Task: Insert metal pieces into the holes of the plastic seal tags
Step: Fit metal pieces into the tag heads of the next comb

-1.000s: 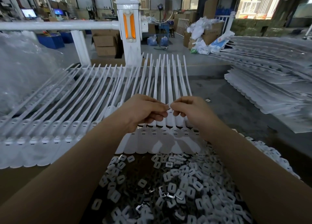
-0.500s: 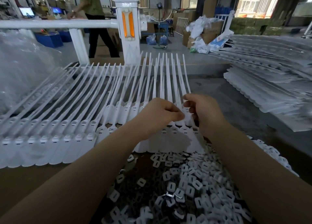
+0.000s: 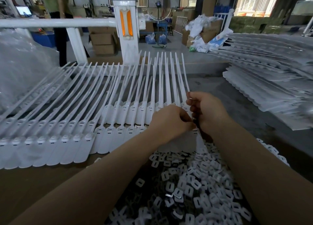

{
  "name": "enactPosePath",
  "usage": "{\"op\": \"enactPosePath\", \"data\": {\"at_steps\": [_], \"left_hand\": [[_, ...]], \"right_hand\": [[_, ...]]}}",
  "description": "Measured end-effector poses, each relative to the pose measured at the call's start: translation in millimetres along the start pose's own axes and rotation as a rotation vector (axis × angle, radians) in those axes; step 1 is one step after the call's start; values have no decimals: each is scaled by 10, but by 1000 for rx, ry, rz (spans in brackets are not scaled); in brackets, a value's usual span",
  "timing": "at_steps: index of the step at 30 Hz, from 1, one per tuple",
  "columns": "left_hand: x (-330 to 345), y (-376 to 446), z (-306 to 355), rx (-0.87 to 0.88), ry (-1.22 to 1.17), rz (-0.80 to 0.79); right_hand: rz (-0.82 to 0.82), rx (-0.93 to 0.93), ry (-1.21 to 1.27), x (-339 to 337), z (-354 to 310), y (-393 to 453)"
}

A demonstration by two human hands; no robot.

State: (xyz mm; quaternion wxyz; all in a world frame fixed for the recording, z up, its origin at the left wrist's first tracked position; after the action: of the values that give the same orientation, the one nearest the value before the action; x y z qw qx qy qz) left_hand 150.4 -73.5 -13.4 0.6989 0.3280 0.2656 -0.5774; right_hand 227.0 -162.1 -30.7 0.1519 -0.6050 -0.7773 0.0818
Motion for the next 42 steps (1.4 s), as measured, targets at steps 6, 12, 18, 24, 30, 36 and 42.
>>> {"op": "enactPosePath", "data": {"at_steps": [6,12,18,24,30,36,42], "left_hand": [[8,2,-15,-21,-32,-44],[-11,-1,10,18,69,-28],[-15,2,24,29,110,27],[0,-12,100,140,158,11],[-95,-143,187,423,270,-129],[-56,-228,247,526,408,-174],[-34,-230,256,557,445,-173]], "right_hand": [[-7,-12,4,4,-1,22],[5,-17,-13,5,10,19],[26,-10,-17,5,22,15],[22,7,-2,6,21,-9],[17,-21,-13,-3,-8,-30],[11,-31,-8,12,-20,-68],[19,-25,-16,13,-29,-86]]}}
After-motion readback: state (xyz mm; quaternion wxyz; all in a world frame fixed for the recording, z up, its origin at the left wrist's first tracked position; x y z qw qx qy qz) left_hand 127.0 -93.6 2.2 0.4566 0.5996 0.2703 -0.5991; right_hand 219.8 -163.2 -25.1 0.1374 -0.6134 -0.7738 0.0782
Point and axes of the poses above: each hand's wrist, its own y-axis towards the middle knuckle, its own x-axis out of the palm, z = x × y, the point moved 7 cm from there along y, towards the middle knuckle, and after that the axes turned 5 degrees about x, right-handed, at the moved point
